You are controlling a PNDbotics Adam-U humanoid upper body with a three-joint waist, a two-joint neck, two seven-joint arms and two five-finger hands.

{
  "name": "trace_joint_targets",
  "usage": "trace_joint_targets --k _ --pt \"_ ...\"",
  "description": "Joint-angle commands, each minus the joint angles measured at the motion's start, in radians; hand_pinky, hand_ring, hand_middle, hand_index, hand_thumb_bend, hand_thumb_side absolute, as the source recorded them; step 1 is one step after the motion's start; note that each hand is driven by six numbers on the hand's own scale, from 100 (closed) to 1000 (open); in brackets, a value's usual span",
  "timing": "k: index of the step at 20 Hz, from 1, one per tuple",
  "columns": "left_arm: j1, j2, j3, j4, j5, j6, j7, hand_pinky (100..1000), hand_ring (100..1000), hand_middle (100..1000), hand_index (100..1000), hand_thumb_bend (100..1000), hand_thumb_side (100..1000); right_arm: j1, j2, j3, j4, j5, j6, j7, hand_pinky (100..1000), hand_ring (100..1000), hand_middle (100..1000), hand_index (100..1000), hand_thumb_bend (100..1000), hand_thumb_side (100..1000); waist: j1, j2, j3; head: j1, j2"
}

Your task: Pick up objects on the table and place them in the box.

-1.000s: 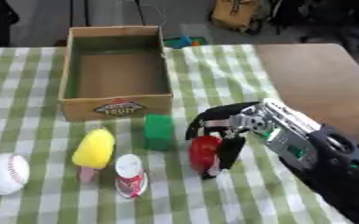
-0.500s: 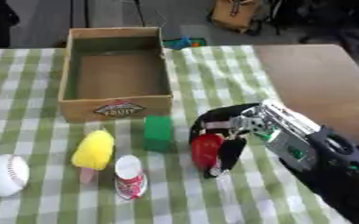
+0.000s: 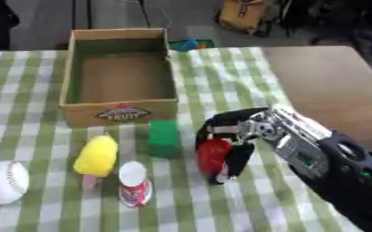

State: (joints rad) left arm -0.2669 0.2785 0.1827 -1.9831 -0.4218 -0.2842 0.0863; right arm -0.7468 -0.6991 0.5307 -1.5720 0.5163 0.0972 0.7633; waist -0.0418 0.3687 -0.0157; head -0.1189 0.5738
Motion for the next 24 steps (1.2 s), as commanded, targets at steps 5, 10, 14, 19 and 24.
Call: trace_joint_targets --k 5,10,14,19,24 --pt "-0.006 0.007 0.005 -0.017 0.0 -0.002 -0.005 751 638 594 675 100 925 -0.005 -0.031 -0.014 -0.014 -0.04 0.006 -0.032 122 551 611 723 393 177 0.006 -0.016 -0.004 -0.004 -0.01" --pt "-0.005 0.007 0.004 -0.017 0.0 -0.002 -0.01 758 638 595 676 100 924 -0.008 -0.037 -0.019 -0.016 -0.06 0.009 -0.061 100 521 560 697 353 130 0.006 -0.018 -0.005 -0.005 -0.009" --pt "-0.005 0.006 0.004 -0.017 0.0 -0.002 -0.012 760 638 595 675 100 923 -0.006 -0.036 -0.02 -0.015 -0.069 0.012 -0.08 100 508 543 678 326 123 0.005 -0.018 -0.004 -0.005 -0.012" --pt "-0.003 0.006 0.004 -0.017 0.0 -0.002 -0.012 760 638 595 675 100 923 -0.007 -0.036 -0.022 -0.016 -0.076 0.016 -0.107 100 487 509 623 280 123 0.004 -0.019 -0.003 -0.006 -0.013" --pt "0.0 0.007 0.004 -0.017 0.001 -0.002 -0.015 760 638 595 676 100 924 -0.03 -0.046 -0.025 -0.023 -0.082 0.019 -0.123 100 479 498 596 230 146 0.001 -0.024 -0.005 -0.008 -0.01"
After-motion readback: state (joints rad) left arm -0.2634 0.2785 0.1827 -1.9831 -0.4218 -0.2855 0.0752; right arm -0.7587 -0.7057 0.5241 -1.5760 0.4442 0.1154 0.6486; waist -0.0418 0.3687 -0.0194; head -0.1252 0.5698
